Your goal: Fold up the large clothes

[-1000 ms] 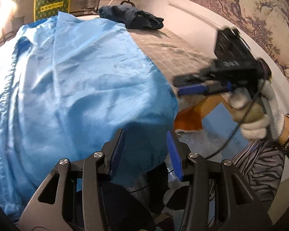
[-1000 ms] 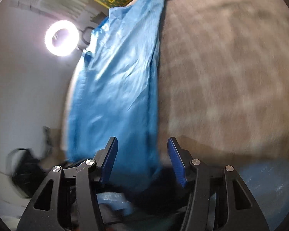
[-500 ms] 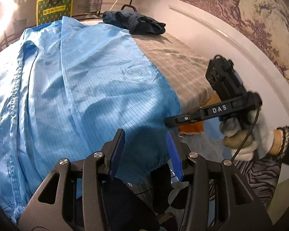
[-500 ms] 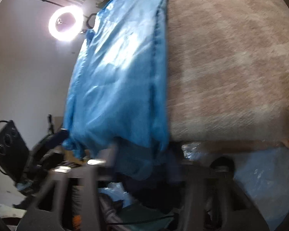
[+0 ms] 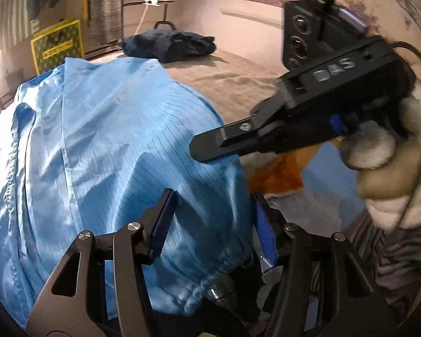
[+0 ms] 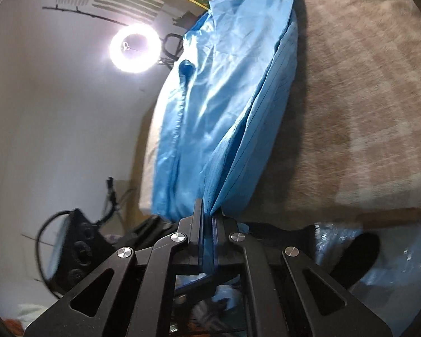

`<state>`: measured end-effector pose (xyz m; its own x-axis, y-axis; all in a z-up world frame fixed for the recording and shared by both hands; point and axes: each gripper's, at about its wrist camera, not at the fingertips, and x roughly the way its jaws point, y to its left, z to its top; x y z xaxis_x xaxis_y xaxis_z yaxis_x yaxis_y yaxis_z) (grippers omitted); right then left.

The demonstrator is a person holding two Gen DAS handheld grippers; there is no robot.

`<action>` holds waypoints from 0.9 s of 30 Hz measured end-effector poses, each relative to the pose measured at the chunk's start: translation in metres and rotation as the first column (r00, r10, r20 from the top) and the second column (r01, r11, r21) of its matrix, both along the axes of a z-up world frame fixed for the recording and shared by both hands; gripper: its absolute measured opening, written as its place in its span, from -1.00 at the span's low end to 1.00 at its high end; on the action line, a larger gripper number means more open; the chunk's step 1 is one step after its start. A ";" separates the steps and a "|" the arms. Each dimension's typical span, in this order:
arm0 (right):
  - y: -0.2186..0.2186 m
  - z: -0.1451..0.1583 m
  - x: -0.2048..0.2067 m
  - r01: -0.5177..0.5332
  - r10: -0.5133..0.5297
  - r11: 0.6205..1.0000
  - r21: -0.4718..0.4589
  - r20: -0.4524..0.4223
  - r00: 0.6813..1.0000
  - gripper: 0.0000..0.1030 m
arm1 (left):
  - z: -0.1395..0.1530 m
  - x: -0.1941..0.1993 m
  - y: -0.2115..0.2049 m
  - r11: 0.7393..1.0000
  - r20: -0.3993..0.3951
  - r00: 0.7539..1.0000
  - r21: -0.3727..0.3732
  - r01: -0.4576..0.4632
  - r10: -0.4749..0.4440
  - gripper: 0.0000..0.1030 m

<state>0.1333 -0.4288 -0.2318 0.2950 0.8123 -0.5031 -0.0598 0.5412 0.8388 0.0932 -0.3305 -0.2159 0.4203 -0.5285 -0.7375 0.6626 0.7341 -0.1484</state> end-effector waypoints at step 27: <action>-0.070 -0.022 0.227 0.378 -0.385 0.896 -0.232 0.016 0.923 0.01 | 0.018 0.019 0.057 0.949 -0.152 0.974 -0.241 -0.204 0.171 -0.86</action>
<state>0.3602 -0.4984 -0.2540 0.5414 0.5041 -0.6728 0.2122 0.6924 0.6896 0.1124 -0.2739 -0.1983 0.4412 -0.6254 -0.6436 0.4799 0.7705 -0.4196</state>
